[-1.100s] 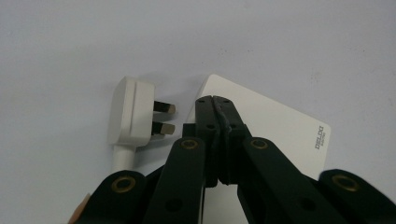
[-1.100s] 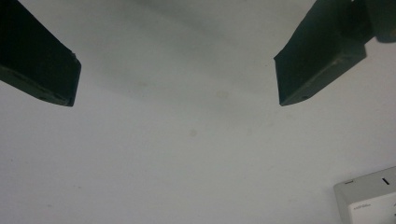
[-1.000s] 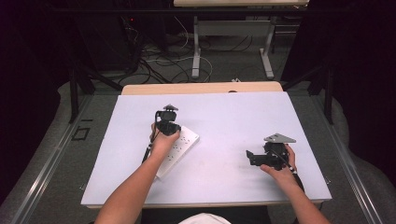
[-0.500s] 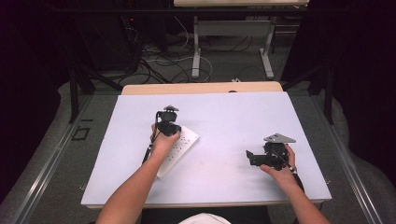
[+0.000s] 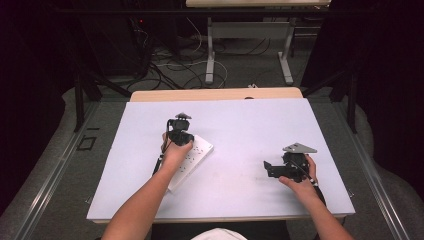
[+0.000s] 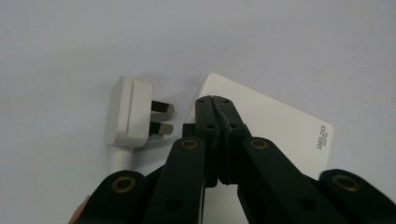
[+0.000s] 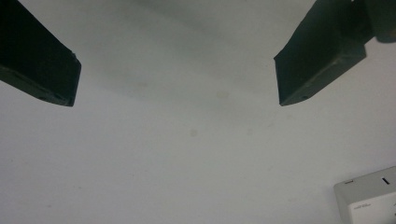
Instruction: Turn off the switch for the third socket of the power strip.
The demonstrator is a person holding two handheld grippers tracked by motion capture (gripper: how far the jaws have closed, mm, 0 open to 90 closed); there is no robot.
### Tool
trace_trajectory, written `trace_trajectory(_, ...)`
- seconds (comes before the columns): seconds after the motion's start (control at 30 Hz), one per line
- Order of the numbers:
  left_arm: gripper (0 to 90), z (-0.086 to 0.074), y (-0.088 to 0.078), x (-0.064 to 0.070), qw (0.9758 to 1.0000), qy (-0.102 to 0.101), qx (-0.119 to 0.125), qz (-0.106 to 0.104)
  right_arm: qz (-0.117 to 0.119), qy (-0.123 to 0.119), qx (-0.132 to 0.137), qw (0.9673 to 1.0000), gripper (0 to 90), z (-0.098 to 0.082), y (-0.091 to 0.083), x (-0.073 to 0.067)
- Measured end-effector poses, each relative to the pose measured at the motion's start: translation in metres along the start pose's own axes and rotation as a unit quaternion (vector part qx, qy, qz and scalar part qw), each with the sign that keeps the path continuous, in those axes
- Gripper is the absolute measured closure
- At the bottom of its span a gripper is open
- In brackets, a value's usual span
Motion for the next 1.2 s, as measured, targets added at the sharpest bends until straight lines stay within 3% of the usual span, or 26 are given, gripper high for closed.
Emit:
trace_trajectory(0.53, 87.3, 0.002, -0.005, 0.001, 0.9999, -0.005, 0.011, -0.008, 0.0, 0.001, 0.0, 1.0, 0.0, 0.0, 0.0, 0.001)
trace_trajectory(1.2, 78.2, 0.002, -0.016, 0.007, 0.9995, 0.004, 0.017, -0.025, -0.001, 0.0, -0.001, 1.0, 0.0, 0.0, 0.0, 0.001)
Point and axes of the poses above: each handheld gripper's, and its own axes: y roughly forward along the jaws, z roughly out of its top, x roughly to its right, the point moved 7 cm from there along y, roughly forward along the jaws, and after that the axes turned 15 degrees about -z, right-handed, at the moved point
